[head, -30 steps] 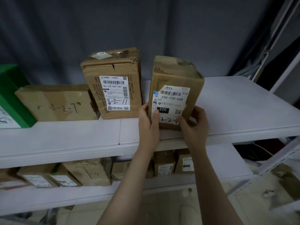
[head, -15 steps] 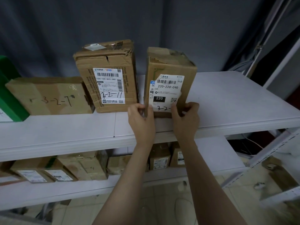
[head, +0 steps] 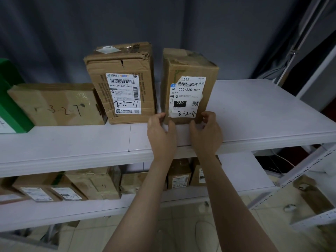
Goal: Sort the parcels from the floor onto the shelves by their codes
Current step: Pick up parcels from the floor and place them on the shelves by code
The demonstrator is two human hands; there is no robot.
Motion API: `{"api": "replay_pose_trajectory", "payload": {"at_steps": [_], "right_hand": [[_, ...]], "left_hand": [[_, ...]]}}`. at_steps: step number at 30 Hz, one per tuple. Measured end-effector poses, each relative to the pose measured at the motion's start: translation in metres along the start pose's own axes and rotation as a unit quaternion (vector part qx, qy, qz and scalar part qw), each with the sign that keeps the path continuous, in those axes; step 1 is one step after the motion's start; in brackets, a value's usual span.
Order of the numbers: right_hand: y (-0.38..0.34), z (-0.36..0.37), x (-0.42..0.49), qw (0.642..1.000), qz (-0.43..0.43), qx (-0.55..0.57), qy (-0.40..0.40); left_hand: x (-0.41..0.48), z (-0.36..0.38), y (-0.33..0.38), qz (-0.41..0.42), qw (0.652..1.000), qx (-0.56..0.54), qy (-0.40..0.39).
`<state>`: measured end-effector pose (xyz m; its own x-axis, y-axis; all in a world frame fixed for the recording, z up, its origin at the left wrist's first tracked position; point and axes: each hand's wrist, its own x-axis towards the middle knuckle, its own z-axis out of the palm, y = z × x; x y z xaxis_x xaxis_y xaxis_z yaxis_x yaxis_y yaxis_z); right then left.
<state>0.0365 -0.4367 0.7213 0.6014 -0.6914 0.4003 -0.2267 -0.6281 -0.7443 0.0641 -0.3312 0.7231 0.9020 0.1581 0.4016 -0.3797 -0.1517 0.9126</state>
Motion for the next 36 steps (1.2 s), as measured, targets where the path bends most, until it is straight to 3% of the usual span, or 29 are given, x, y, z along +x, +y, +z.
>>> {"api": "replay_pose_trajectory", "payload": {"at_steps": [16, 36], "right_hand": [[-0.0019, -0.0024, -0.0027, 0.994, -0.049, -0.09, -0.035], [0.0018, 0.0011, -0.0049, 0.993, -0.09, -0.077, -0.008]], "left_hand": [[-0.001, -0.0027, 0.0046, -0.011, 0.999, 0.04, -0.025], [-0.0028, -0.0022, 0.0035, 0.001, 0.999, 0.03, -0.02]]}}
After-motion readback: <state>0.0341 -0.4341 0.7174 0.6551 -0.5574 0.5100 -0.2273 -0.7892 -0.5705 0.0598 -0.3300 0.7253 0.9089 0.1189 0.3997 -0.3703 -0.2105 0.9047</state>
